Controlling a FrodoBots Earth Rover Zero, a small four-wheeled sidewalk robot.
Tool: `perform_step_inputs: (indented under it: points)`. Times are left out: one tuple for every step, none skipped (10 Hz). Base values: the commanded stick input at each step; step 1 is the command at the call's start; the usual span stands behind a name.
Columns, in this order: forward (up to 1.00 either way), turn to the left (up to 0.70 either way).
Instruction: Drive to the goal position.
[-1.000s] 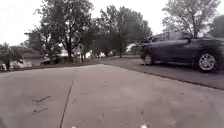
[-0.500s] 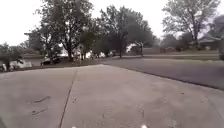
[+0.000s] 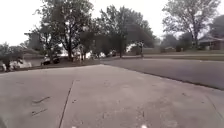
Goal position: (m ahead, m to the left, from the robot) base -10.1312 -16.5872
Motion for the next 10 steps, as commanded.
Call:
perform_step_inputs:
  points:
    - [0.06, 0.00]
    - [0.06, 0.00]
    - [0.06, 0.00]
    - [0.06, 0.00]
    - [0.06, 0.00]
    - [0.06, 0.00]
    - [0.06, 0.00]
    - [0.06, 0.00]
    - [0.06, 0.00]
    - [0.07, 0.00]
